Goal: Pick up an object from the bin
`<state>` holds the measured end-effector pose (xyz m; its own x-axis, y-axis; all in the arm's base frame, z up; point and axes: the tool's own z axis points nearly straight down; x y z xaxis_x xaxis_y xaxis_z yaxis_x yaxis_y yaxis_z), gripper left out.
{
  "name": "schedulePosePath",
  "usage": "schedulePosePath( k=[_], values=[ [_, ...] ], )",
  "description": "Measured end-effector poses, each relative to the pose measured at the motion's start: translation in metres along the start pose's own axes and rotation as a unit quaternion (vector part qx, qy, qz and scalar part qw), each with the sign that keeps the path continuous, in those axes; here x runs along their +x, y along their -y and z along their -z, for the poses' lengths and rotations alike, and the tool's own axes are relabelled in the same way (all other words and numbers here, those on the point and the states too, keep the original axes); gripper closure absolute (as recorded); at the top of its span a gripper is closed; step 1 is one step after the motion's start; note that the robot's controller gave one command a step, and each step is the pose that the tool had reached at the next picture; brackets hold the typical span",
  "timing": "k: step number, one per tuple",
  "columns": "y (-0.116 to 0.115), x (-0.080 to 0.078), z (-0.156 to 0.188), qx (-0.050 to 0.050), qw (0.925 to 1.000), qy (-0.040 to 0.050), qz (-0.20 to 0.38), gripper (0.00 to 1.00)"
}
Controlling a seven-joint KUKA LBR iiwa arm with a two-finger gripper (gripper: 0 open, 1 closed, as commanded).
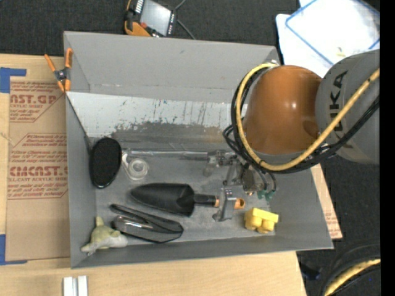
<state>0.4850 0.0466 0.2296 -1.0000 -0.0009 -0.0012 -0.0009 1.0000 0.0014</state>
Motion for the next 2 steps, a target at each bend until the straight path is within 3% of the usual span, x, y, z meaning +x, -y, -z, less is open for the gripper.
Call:
schedulePosePath(
  k=[1,2],
  values=[
    [0.0000,0.0000,0.0000,0.000,1.0000,0.0000,0.000,0.00],
    [0.0027,-0.0064,-0.0098,0.000,0.9880,0.0002,0.155,0.00]
  ],
)
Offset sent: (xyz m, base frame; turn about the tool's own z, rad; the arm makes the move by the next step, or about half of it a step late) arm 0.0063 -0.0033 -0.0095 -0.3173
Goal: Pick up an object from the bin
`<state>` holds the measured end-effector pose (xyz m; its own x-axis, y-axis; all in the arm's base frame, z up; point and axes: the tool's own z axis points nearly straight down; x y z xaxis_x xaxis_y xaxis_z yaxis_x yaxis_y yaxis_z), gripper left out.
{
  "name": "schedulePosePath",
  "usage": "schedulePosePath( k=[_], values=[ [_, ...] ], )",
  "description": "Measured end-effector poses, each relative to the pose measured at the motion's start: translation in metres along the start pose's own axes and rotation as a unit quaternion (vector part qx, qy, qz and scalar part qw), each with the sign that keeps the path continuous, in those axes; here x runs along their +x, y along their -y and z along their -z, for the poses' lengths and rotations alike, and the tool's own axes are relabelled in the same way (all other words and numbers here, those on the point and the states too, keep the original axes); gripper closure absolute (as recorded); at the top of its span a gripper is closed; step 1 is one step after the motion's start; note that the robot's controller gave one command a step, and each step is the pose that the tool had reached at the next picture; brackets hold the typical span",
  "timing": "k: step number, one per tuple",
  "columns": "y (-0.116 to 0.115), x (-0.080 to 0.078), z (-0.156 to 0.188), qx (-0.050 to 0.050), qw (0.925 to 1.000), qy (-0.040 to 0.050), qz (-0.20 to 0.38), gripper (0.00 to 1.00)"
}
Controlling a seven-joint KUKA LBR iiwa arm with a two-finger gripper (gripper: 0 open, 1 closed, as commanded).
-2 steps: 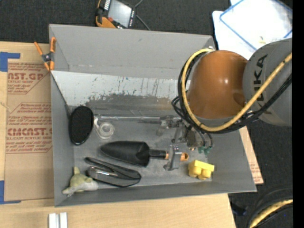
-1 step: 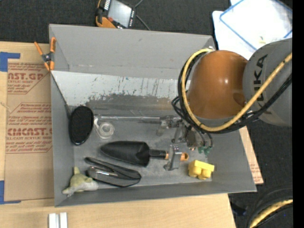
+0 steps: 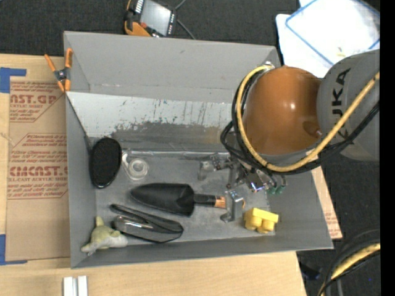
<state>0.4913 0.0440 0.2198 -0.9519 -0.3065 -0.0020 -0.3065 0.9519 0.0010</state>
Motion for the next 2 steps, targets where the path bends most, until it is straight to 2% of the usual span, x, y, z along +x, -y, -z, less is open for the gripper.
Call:
schedulePosePath(
  k=[1,2],
  values=[
    [-0.008,-0.003,0.006,0.000,0.9782,0.0007,-0.208,0.00],
    [0.003,-0.031,-0.026,0.000,0.9924,0.0011,-0.123,1.00]
  ],
)
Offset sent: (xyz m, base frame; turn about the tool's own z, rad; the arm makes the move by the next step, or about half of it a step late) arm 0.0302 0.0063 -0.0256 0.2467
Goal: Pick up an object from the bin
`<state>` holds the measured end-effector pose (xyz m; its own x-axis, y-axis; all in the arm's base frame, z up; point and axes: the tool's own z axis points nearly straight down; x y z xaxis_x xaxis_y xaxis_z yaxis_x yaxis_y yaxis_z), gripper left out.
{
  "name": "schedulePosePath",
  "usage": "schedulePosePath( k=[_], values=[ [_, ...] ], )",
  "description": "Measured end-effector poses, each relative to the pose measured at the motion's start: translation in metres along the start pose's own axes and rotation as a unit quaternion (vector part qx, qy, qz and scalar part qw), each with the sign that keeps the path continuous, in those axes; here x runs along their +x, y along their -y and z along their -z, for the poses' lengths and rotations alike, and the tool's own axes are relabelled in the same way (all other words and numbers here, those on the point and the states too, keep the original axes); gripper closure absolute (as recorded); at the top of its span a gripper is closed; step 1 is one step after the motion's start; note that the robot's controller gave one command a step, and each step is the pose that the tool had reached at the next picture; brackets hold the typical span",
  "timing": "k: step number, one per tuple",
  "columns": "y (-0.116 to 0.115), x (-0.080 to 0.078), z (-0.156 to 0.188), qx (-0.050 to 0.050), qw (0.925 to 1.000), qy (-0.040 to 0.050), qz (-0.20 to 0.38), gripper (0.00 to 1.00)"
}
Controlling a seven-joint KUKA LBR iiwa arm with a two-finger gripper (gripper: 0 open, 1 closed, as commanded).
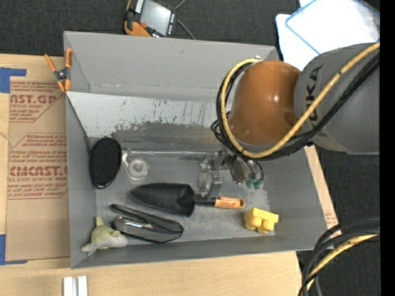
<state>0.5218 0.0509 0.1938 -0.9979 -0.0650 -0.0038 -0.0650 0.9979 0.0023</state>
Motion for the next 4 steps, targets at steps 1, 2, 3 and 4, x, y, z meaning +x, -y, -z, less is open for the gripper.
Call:
schedulePosePath(
  k=[1,2,3,4],
  values=[
    [0.000,0.000,0.000,0.000,1.0000,0.0001,0.000,1.00],
    [0.013,0.025,-0.052,0.000,0.9973,0.0004,0.073,1.00],
    [0.016,0.010,-0.053,-0.001,0.9945,-0.0058,0.104,1.00],
    [-0.017,-0.007,-0.041,-0.001,0.9979,-0.0065,0.064,0.00]
  ],
)
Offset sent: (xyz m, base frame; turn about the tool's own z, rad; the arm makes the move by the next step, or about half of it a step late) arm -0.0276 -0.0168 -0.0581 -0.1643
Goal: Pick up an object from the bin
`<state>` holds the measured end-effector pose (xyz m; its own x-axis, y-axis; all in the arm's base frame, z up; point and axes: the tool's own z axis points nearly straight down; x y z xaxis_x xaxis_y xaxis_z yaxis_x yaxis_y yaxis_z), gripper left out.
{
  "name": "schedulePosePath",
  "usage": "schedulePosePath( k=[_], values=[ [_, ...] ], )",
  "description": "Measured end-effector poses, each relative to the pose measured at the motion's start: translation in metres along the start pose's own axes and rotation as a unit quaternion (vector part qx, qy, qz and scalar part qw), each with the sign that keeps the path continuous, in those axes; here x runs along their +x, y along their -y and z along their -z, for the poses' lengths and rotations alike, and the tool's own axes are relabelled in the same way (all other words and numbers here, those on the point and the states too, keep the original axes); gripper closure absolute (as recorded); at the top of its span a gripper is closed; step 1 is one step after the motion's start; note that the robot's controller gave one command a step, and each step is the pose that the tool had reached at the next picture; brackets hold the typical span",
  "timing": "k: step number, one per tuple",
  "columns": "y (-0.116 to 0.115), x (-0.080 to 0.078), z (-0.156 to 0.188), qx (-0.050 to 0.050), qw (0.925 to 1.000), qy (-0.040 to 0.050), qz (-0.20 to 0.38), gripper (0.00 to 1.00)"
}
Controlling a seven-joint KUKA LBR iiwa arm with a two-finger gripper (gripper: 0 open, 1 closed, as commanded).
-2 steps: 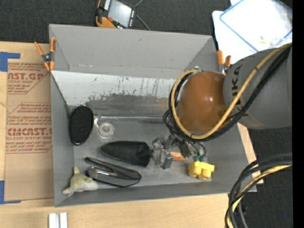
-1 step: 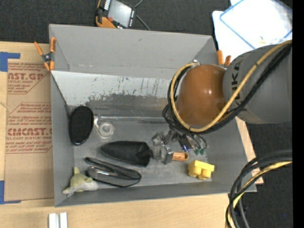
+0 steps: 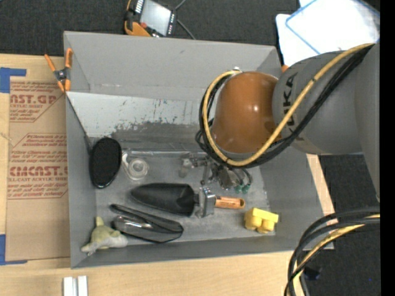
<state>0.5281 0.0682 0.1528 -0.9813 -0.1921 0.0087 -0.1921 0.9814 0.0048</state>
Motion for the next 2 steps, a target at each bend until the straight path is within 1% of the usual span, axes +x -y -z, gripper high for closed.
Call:
schedulePosePath(
  k=[1,2],
  values=[
    [0.000,0.000,0.000,0.000,1.0000,0.0000,0.000,0.00],
    [0.011,-0.001,-0.002,-0.001,0.9996,0.0006,-0.030,0.00]
  ],
)
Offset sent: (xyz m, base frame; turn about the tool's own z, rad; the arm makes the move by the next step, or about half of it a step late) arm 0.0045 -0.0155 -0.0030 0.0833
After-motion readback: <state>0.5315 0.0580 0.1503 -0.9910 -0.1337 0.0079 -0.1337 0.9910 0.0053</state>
